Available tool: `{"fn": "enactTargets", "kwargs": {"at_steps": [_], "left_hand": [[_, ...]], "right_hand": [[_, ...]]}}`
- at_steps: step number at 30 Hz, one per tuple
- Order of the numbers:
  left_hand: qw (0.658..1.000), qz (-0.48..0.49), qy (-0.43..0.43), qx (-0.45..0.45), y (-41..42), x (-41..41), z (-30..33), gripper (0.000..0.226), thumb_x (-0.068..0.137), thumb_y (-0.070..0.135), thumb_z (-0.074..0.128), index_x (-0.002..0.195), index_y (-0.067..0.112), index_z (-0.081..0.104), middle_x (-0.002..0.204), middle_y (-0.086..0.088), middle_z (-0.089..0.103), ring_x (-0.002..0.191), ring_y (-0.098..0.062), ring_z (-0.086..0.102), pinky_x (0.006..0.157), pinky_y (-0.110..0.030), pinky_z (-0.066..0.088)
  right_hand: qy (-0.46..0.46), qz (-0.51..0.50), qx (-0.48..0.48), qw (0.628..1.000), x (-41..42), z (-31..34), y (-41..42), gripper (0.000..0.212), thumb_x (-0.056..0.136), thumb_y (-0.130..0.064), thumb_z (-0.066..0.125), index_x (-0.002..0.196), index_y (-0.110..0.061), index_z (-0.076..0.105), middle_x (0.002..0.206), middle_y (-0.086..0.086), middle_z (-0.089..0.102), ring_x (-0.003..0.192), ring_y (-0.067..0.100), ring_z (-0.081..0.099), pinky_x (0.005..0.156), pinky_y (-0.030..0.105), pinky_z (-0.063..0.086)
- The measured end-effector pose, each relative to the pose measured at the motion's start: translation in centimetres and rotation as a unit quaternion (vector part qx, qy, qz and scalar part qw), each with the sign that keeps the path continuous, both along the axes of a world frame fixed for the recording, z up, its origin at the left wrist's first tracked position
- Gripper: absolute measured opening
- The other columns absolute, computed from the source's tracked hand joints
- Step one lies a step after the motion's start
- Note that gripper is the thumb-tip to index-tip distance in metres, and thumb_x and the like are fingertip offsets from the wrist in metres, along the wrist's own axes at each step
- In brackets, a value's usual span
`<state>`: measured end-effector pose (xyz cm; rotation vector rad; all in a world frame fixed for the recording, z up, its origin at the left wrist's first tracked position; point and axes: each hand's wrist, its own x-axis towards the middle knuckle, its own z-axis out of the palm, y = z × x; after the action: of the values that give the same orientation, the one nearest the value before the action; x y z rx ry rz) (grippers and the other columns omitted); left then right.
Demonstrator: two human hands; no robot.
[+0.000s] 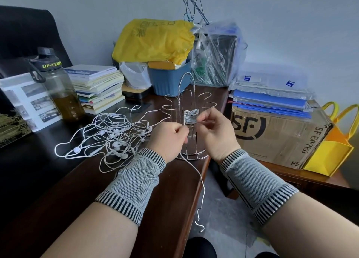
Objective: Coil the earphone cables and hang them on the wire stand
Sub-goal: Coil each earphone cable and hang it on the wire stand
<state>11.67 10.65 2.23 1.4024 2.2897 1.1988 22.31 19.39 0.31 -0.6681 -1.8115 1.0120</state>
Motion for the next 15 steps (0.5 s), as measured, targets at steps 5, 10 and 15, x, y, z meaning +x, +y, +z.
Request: {"fn": "enactTargets", "kwargs": {"at_steps": [5, 10, 15], "left_hand": [[0.99, -0.048, 0.127, -0.028, -0.1, 0.4, -0.2, 0.029, 0.097, 0.023, 0.049, 0.076, 0.009, 0.062, 0.072, 0.0, 0.053, 0.073, -0.021, 0.05, 0.068, -0.033, 0.038], [0.974, -0.083, 0.199, -0.064, -0.5, 0.2, -0.5, 0.016, 0.095, 0.022, 0.05, 0.083, 0.014, 0.057, 0.087, 0.005, 0.049, 0.089, -0.02, 0.052, 0.082, -0.034, 0.044], [0.988, -0.075, 0.117, -0.061, -1.4, -0.6, 0.4, 0.017, 0.091, 0.022, 0.054, 0.076, 0.015, 0.059, 0.064, 0.005, 0.061, 0.062, -0.013, 0.055, 0.058, -0.029, 0.037]], "right_hand": [[-0.08, 0.006, 0.192, 0.978, 0.0, -1.2, -0.8, 0.039, 0.081, 0.001, 0.051, 0.109, -0.02, 0.07, 0.099, -0.001, 0.048, 0.089, 0.0, 0.05, 0.081, 0.015, 0.047], [-0.094, -0.015, 0.246, 0.965, -0.3, -1.0, -0.5, 0.025, 0.079, -0.002, 0.06, 0.098, -0.013, 0.073, 0.094, -0.003, 0.048, 0.085, 0.019, 0.059, 0.074, 0.037, 0.055], [-0.1, -0.047, 0.269, 0.957, -0.3, -1.2, 0.0, 0.011, 0.079, -0.012, 0.075, 0.091, -0.012, 0.074, 0.089, -0.004, 0.052, 0.077, 0.015, 0.059, 0.071, 0.03, 0.054]]}}
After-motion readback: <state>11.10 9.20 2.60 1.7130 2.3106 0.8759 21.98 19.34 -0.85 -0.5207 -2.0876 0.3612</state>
